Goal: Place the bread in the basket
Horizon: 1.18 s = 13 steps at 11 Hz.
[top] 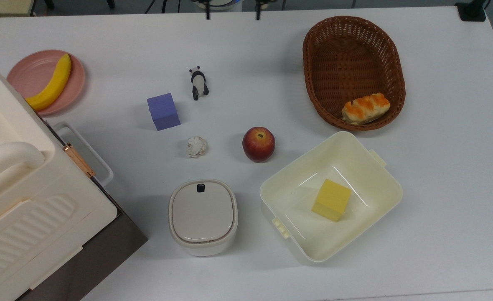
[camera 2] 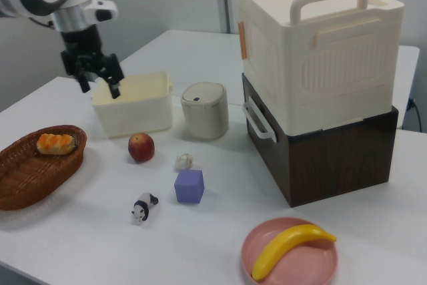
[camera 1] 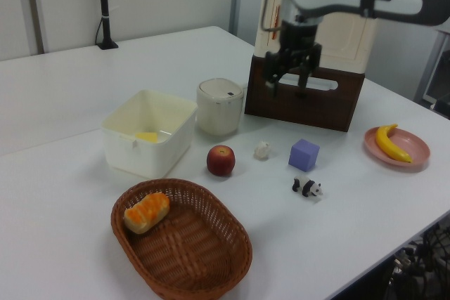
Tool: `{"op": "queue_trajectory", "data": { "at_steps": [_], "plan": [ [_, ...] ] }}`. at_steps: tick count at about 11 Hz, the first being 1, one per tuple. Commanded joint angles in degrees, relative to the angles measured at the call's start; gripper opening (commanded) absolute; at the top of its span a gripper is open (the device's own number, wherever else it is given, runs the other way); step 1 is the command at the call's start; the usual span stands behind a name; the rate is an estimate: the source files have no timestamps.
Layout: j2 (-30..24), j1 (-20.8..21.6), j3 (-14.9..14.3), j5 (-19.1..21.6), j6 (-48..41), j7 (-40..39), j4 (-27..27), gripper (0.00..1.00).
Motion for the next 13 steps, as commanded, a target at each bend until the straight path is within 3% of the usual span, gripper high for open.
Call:
{"op": "queue_trajectory", "data": {
  "at_steps": [1,5,13],
  "plan": [
    [-0.6,-1.6,-4.4,4.1,-4.1,-4.9,3.1,1.0],
    [1.7,-6.8,-2.1,5.2,-4.2,-4.9,5.6,1.0],
    [2.3,-7.0,-2.0,5.2,-4.2,-4.9,5.8,1.0]
  ]
}}
